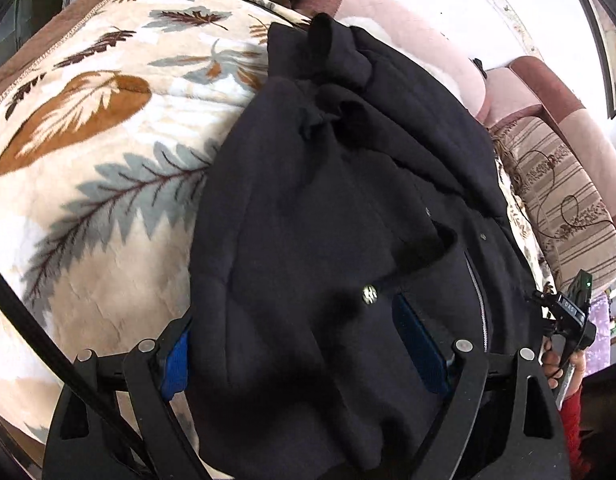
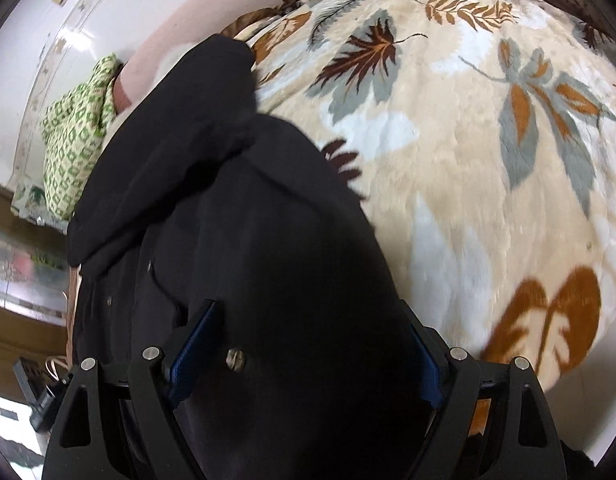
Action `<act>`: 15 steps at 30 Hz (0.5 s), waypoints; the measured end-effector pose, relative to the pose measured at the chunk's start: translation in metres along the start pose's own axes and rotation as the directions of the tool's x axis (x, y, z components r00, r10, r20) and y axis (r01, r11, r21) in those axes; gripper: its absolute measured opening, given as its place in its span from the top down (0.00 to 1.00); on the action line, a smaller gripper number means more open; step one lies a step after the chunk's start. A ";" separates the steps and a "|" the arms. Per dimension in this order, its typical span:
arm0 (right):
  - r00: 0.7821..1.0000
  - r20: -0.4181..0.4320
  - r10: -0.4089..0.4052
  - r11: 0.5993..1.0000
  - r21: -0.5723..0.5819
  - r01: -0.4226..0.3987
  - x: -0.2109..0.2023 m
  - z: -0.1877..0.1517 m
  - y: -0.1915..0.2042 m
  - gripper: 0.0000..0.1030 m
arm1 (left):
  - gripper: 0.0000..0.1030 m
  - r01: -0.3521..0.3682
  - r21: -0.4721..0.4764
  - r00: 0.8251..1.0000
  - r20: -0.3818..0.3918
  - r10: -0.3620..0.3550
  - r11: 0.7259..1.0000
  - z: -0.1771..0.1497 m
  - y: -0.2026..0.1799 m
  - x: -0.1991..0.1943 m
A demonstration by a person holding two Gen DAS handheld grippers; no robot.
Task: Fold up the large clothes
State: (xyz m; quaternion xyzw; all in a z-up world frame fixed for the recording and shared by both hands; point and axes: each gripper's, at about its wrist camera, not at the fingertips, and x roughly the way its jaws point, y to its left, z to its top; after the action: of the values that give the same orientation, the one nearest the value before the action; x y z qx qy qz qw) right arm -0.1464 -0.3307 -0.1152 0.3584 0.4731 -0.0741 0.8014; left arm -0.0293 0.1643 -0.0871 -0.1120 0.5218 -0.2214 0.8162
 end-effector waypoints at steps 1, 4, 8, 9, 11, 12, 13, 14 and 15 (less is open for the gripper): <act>1.000 -0.003 0.015 1.000 0.005 -0.014 -0.001 -0.003 -0.001 0.14 | 0.15 0.000 0.005 1.000 -0.002 0.000 1.000 -0.002 -0.002 0.001; 0.999 -0.011 0.047 0.999 0.013 -0.047 -0.005 -0.015 -0.003 0.14 | 0.15 0.019 0.013 1.000 -0.025 -0.018 1.000 -0.009 -0.008 0.006; 1.000 0.000 -0.013 0.996 -0.093 0.013 -0.009 -0.034 0.013 0.14 | 0.15 -0.051 0.064 0.999 0.002 0.051 0.997 -0.016 -0.019 0.005; 1.000 0.005 -0.024 0.993 -0.114 0.024 -0.009 -0.037 0.018 0.14 | 0.15 -0.052 0.068 0.999 0.007 0.051 0.996 -0.016 -0.020 0.005; 0.999 0.018 -0.049 0.986 -0.157 0.051 -0.010 -0.044 0.026 0.14 | 0.15 -0.050 0.068 0.999 0.012 0.049 0.996 -0.016 -0.020 0.004; 0.998 0.022 -0.056 0.983 -0.171 0.059 -0.010 -0.047 0.028 0.14 | 0.15 -0.050 0.068 0.999 0.013 0.049 0.996 -0.017 -0.020 0.003; 0.998 0.027 -0.065 0.980 -0.185 0.068 -0.009 -0.049 0.030 0.14 | 0.15 -0.050 0.067 0.999 0.017 0.049 0.996 -0.017 -0.020 0.003; 0.997 0.036 -0.075 0.976 -0.201 0.081 -0.009 -0.050 0.033 0.14 | 0.15 -0.051 0.067 0.999 0.018 0.050 0.996 -0.017 -0.021 0.003; 0.996 0.041 -0.079 0.974 -0.208 0.086 -0.009 -0.049 0.035 0.14 | 0.17 -0.052 0.067 0.999 0.019 0.051 0.996 -0.017 -0.020 0.003</act>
State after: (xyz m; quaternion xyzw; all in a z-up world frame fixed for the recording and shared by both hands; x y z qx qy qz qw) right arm -0.1699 -0.2754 -0.1050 0.2510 0.4796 -0.0630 0.8385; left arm -0.0484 0.1456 -0.0887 -0.0728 0.5097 -0.2167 0.8294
